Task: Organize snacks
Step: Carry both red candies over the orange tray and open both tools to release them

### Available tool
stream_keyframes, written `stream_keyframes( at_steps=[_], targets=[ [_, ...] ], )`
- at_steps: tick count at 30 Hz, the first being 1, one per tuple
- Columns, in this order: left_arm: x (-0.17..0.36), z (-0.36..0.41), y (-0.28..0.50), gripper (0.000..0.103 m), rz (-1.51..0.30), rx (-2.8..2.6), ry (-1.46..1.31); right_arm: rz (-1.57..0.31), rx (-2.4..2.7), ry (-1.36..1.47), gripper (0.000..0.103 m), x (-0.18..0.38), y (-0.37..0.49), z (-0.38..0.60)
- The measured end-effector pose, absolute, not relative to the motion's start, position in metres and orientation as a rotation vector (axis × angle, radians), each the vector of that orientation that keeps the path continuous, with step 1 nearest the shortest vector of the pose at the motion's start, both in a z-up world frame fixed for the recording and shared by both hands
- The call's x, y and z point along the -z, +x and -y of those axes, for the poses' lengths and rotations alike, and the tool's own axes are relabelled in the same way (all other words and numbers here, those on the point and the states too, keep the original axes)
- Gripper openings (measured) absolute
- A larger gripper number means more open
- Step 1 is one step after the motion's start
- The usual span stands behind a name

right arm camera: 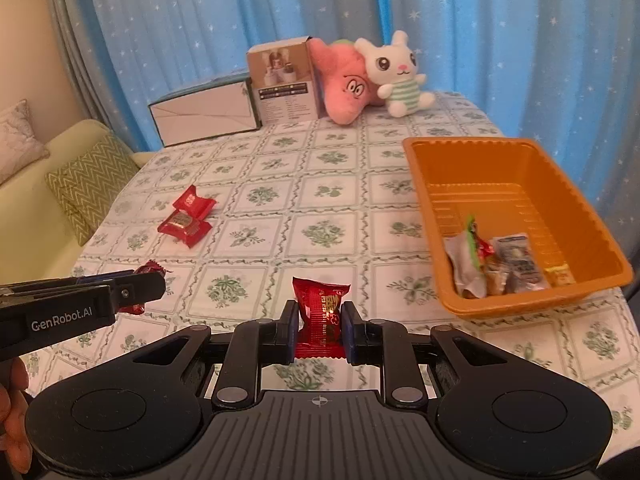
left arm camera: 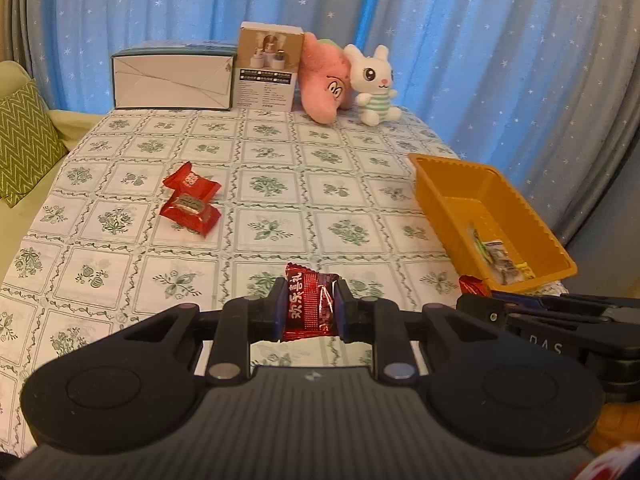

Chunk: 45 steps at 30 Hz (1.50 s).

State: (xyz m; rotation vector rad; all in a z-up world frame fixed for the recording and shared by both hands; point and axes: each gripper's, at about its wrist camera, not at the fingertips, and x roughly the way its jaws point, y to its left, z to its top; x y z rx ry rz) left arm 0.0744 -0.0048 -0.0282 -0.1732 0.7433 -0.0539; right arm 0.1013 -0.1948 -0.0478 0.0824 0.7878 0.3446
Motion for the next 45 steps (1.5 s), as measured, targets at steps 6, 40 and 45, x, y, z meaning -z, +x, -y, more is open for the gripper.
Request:
stream_keyframes(
  at_steps=[6, 40, 45],
  targets=[
    [0.022, 0.023, 0.064, 0.021, -0.754, 0.087, -0.162, -0.779, -0.323, 0.077, 0.023, 0.04, 0.087, 0.213],
    [0.018, 0.14, 0.108, 0.021, -0.778, 0.302, -0.101, -0.764, -0.098, 0.184, 0.023, 0.033, 0.097, 0.333],
    [0.019, 0.154, 0.12, 0.021, -0.775, 0.327, -0.091, -0.763, -0.078, 0.187, 0.023, 0.034, 0.105, 0.346]
  ],
)
